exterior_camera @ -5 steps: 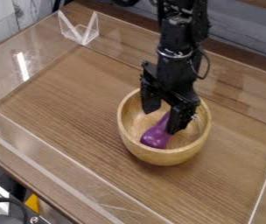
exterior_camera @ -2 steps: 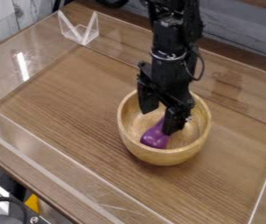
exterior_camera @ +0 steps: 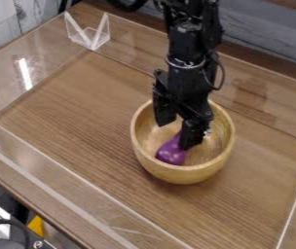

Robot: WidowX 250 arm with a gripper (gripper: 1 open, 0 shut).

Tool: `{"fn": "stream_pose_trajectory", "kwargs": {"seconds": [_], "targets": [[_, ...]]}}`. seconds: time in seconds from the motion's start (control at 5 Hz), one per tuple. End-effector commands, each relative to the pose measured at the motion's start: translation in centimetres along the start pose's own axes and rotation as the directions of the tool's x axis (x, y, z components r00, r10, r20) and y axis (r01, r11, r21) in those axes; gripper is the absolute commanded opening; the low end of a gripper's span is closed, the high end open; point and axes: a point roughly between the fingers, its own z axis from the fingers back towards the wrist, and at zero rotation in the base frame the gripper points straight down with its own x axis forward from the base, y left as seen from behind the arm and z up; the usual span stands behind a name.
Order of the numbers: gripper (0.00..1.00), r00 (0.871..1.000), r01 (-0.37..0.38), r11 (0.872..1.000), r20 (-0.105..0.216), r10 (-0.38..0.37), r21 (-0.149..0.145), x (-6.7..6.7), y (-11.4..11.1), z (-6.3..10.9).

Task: Remove the purple eggplant from inside the brown bowl and put it on the table

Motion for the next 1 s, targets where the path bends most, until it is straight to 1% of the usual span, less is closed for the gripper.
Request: {"fn": "stream_pose_trajectory", "kwargs": {"seconds": [0.0,0.2,0.6,0.8], "targets": [[1.0,0.997,0.047,0.999,0.067,-0.048,0.023,1.2,-0.6,2.2],[1.0,0.997,0.034,0.999,0.074,-0.036,0.027,2.0,-1.0,1.8],[1.0,0.996,0.062,0.998,0.069,-0.063,0.008,1.2,-0.5,0.4],[1.0,0.995,0.079,0.997,0.068,-0.078,-0.002,0.2,-0.4,-0.6]]}}
